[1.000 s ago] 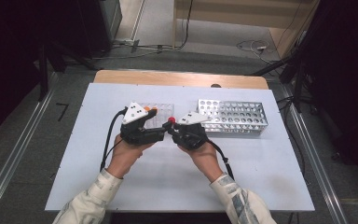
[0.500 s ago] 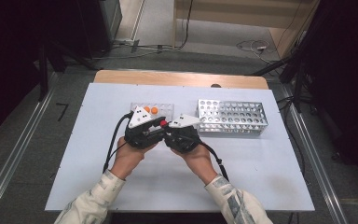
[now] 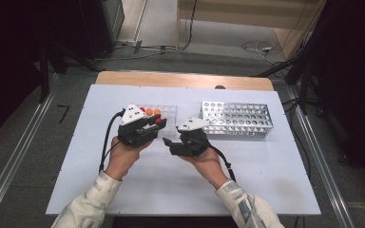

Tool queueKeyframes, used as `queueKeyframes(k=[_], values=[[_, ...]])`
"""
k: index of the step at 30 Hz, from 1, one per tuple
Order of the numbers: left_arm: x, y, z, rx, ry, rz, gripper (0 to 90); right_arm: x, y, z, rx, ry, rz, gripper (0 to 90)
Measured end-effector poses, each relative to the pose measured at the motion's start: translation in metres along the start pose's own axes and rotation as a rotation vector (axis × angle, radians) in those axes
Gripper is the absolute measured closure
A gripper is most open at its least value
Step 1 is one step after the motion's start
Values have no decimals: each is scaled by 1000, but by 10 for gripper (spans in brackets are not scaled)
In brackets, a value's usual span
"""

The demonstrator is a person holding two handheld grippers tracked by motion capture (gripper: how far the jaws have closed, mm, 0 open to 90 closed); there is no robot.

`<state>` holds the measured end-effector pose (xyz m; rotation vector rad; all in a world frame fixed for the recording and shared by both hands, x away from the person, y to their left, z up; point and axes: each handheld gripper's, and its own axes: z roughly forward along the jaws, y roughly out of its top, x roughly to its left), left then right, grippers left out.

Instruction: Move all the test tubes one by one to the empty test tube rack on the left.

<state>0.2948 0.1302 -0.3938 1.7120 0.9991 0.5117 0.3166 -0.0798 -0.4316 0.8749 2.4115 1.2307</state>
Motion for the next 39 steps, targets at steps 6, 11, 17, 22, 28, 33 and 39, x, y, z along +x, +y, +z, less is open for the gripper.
queueKeyframes(k=[6, 11, 17, 22, 28, 33, 39], values=[[17, 12, -17, -42, 66, -31, 696, -18, -18, -11, 16, -27, 33, 259], [31, 23, -28, -75, 123, -46, 696, -30, -29, -26, 18, -52, 37, 257], [47, 27, -27, -82, 218, -38, 695, -39, -38, -42, 13, -75, 50, 257], [58, 24, -15, -95, 256, -30, 695, -43, -41, -50, 8, -86, 56, 257], [68, 15, -2, -60, 297, -32, 694, -46, -44, -54, 4, -94, 59, 258], [70, 3, 4, -44, 287, -44, 693, -48, -45, -55, 8, -99, 69, 258], [69, -7, 9, -15, 272, -47, 606, -47, -45, -54, 12, -100, 60, 259]])
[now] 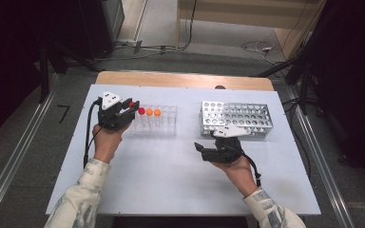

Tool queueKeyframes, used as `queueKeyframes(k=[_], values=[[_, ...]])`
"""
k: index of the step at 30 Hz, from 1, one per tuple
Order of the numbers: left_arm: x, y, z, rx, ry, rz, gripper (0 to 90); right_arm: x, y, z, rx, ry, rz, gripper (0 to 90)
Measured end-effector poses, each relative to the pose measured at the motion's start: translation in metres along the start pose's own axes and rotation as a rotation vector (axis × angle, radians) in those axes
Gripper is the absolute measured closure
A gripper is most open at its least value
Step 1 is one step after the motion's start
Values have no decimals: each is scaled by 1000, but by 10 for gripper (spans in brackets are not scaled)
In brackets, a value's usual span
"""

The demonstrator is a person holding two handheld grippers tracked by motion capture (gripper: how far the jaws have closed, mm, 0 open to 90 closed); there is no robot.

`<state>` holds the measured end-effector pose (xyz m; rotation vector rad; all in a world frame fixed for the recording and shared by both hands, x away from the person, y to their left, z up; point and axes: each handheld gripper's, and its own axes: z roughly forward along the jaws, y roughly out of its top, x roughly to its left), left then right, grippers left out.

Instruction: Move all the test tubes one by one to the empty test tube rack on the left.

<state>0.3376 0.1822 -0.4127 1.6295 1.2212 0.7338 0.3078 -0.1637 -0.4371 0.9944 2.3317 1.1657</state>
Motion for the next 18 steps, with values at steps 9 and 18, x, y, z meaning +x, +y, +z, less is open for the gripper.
queueKeyframes(k=[9, 18], values=[[3, -3, -11, -22, -30, -69, 487, -2, -3, -1, -3, -11, 11, 259], [-9, -34, -36, 29, -71, -76, 286, -22, -16, -15, -38, -58, 49, 259]])
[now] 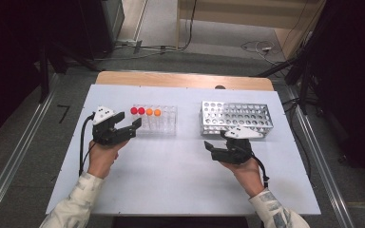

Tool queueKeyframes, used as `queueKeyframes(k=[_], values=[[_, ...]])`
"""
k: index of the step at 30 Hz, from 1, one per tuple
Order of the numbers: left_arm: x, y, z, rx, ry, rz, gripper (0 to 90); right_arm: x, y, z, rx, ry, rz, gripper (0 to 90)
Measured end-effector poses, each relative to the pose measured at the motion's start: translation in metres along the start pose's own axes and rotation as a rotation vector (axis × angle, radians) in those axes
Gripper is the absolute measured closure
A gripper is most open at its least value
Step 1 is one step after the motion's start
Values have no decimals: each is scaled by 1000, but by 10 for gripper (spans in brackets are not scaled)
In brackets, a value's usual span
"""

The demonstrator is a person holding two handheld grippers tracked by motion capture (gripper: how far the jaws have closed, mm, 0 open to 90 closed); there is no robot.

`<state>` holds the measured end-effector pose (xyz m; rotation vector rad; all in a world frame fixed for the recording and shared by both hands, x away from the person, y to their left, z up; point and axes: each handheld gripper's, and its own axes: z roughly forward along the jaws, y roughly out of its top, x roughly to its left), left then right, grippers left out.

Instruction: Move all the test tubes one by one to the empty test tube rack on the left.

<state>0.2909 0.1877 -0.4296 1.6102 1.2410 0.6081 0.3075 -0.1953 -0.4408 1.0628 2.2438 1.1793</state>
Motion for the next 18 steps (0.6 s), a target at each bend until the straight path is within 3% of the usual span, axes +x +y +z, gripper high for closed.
queueKeyframes(k=[9, 18], values=[[-7, -20, -16, 6, 10, -8, 221, -25, -14, -18, -18, -48, 51, 257], [4, -36, -36, 2, 60, -34, 201, -42, -26, -34, -21, -92, 71, 253]])
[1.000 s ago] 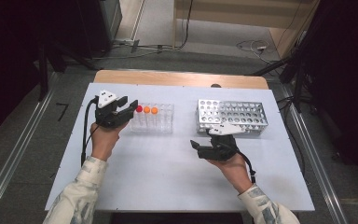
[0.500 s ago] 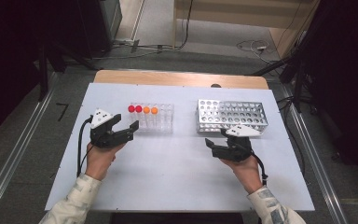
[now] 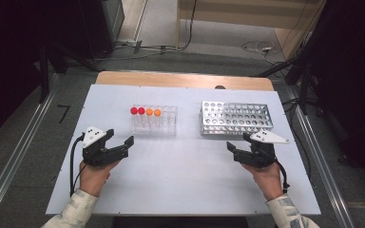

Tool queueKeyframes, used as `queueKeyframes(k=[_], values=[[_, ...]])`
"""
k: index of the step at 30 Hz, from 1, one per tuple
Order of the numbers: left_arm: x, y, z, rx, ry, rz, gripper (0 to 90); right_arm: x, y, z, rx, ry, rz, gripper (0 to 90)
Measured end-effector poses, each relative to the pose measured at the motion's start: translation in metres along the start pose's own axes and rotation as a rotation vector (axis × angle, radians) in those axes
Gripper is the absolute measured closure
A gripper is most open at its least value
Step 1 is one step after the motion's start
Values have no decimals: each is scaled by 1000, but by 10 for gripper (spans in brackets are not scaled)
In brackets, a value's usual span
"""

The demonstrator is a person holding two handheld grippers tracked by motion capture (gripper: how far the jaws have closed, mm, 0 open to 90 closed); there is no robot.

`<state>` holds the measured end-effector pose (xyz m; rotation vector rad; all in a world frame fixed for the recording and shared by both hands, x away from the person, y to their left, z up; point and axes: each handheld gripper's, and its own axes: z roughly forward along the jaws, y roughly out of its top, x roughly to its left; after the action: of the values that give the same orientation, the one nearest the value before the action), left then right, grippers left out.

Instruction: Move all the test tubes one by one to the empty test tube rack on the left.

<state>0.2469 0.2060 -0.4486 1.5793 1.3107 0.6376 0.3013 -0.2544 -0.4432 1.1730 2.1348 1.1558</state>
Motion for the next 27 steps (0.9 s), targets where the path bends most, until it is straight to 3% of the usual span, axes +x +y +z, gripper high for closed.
queueKeyframes(k=[4, 11, 18, 27], values=[[10, -3, -8, -23, 36, -17, 192, -9, -4, -8, -7, -22, 12, 249], [30, -14, -18, -10, 138, -15, 191, -30, -16, -24, -19, -69, 75, 238], [40, -20, -27, -11, 160, -24, 182, -49, -29, -36, -17, -116, 111, 238], [49, -26, -36, -3, 196, -35, 175, -60, -38, -49, -21, -152, 144, 238]])
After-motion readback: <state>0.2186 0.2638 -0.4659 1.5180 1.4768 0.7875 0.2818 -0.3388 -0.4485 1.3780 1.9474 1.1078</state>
